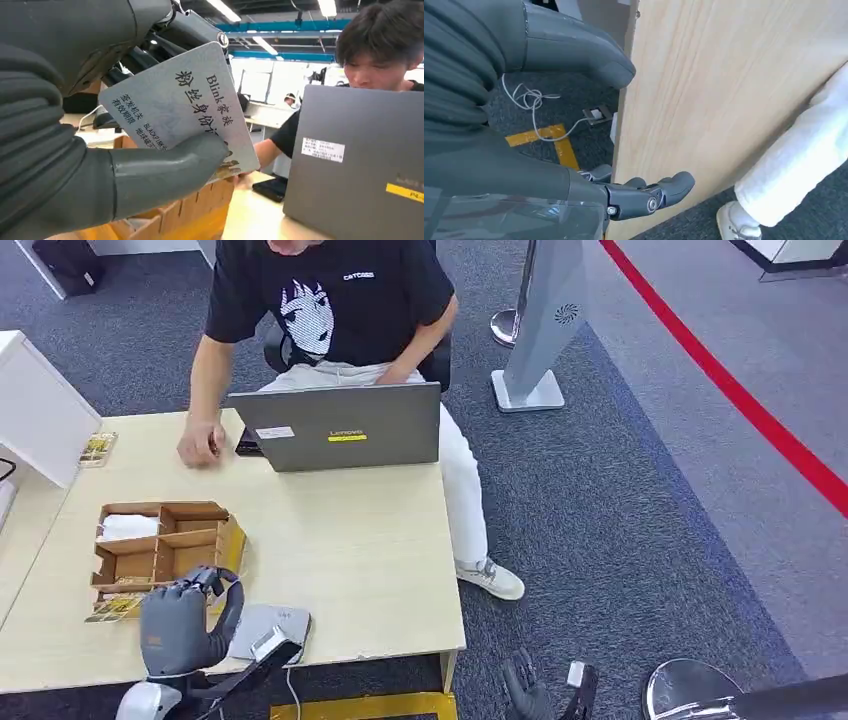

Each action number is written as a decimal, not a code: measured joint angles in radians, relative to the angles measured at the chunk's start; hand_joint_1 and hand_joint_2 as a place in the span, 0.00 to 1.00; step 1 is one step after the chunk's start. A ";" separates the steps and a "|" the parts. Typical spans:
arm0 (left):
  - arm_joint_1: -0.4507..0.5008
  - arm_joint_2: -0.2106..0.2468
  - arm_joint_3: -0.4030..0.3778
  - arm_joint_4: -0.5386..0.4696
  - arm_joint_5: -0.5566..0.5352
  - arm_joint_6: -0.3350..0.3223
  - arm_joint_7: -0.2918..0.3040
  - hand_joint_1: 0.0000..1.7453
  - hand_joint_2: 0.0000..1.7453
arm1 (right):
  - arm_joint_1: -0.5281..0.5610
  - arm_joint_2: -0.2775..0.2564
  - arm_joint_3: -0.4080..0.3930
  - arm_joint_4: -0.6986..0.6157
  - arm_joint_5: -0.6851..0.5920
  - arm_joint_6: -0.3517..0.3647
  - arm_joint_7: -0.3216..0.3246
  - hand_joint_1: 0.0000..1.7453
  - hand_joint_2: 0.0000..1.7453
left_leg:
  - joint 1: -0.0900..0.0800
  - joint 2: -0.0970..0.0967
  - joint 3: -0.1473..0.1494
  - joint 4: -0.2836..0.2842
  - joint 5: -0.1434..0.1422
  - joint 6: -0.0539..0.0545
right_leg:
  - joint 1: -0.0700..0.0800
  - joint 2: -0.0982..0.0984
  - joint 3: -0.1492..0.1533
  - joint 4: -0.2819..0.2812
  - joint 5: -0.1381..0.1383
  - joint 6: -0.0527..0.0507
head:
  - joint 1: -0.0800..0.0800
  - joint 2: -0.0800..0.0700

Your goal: Pass the card to the sensor for recognition and then transmit it.

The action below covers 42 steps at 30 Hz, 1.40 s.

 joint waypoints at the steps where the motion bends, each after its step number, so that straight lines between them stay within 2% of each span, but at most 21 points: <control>1: 0.003 -0.003 0.001 0.004 0.005 -0.002 0.000 1.00 1.00 | 0.000 0.000 -0.002 0.000 0.000 0.000 0.000 0.00 1.00 | 0.000 0.000 0.000 0.000 0.000 0.000 | 0.000 0.000 0.000 0.000 0.000 0.000 | 0.000 0.000; 13: 0.018 -0.037 0.018 0.184 0.026 0.001 -0.021 1.00 1.00 | 0.000 0.000 -0.010 0.000 0.005 0.001 0.003 0.00 1.00 | 0.000 0.000 0.000 0.000 0.000 0.000 | 0.000 -0.001 0.000 0.000 0.000 0.000 | 0.000 0.000; 18: 0.012 -0.039 0.024 0.225 0.031 0.002 -0.021 1.00 1.00 | 0.000 0.000 -0.010 0.000 0.008 0.000 0.003 0.00 1.00 | 0.000 0.000 0.000 0.000 0.000 0.000 | 0.000 -0.001 0.000 0.000 0.000 0.000 | 0.000 0.000; 38: -0.003 -0.046 0.033 0.265 0.040 0.015 -0.038 1.00 1.00 | -0.001 -0.001 -0.010 0.000 0.014 -0.002 0.008 0.00 1.00 | 0.000 -0.001 0.000 0.000 0.000 0.000 | 0.000 -0.001 0.000 0.000 0.000 0.000 | 0.000 0.000; 40: -0.079 -0.043 0.050 0.243 0.037 0.015 -0.040 1.00 1.00 | -0.008 -0.001 -0.010 0.000 0.026 -0.014 0.023 0.00 1.00 | 0.000 -0.002 0.000 0.000 0.001 0.000 | 0.000 -0.002 0.001 0.000 0.000 0.000 | 0.000 0.000; 42: -0.109 -0.037 0.054 0.231 0.037 0.013 -0.037 1.00 1.00 | -0.010 -0.001 -0.010 0.000 0.028 -0.016 0.023 0.00 1.00 | 0.000 -0.002 0.000 0.000 0.001 0.000 | 0.000 -0.002 0.001 0.000 0.000 0.000 | 0.000 0.000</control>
